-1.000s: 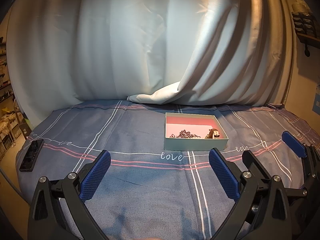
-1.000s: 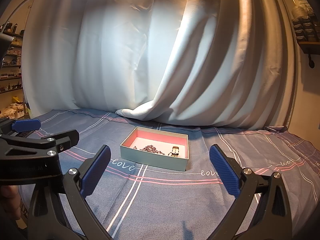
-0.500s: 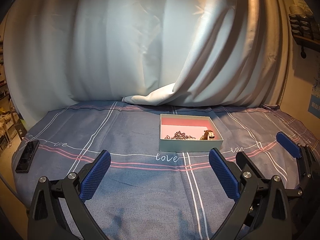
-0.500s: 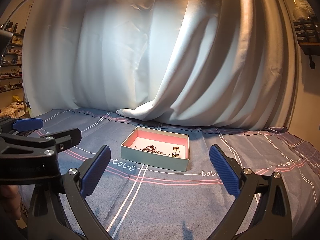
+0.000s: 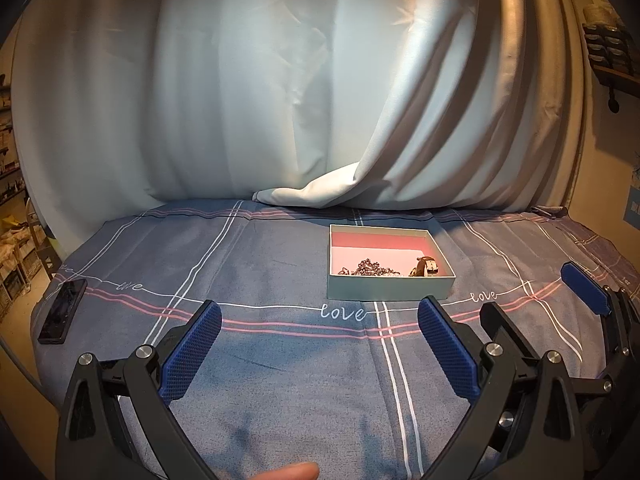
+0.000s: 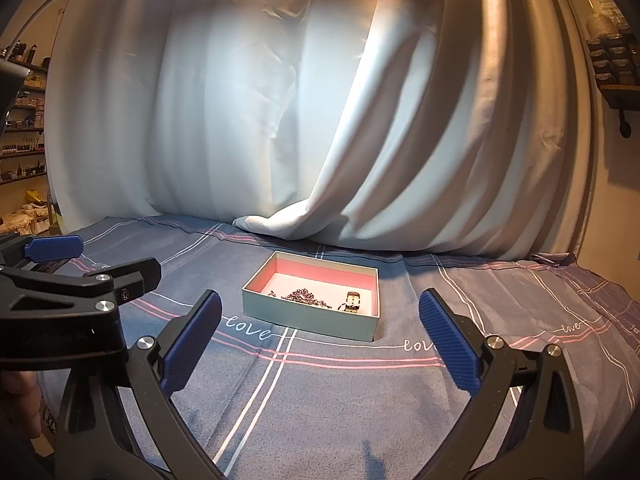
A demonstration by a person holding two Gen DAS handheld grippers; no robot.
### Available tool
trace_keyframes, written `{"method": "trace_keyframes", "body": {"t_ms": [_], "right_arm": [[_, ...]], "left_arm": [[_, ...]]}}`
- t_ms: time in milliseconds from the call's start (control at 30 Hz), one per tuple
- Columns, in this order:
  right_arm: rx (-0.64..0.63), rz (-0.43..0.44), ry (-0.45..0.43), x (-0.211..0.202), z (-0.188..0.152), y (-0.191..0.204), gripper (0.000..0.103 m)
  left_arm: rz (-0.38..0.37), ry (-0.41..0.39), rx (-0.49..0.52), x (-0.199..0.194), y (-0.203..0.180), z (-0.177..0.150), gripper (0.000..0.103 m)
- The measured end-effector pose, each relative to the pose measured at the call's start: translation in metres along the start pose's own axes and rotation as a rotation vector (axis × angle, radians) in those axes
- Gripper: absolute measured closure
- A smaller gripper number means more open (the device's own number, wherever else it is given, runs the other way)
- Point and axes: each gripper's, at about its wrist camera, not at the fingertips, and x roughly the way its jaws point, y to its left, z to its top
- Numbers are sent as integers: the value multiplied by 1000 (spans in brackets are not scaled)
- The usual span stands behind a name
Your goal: Organize jewelry
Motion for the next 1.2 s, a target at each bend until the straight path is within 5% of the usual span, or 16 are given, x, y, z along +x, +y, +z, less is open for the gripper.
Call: {"method": "trace_keyframes", "body": {"t_ms": [1200], "right_arm": [[3,2,8,1,-2,1,6]], "left_arm": [[-3,10,-2,1,0,-1,6]]}}
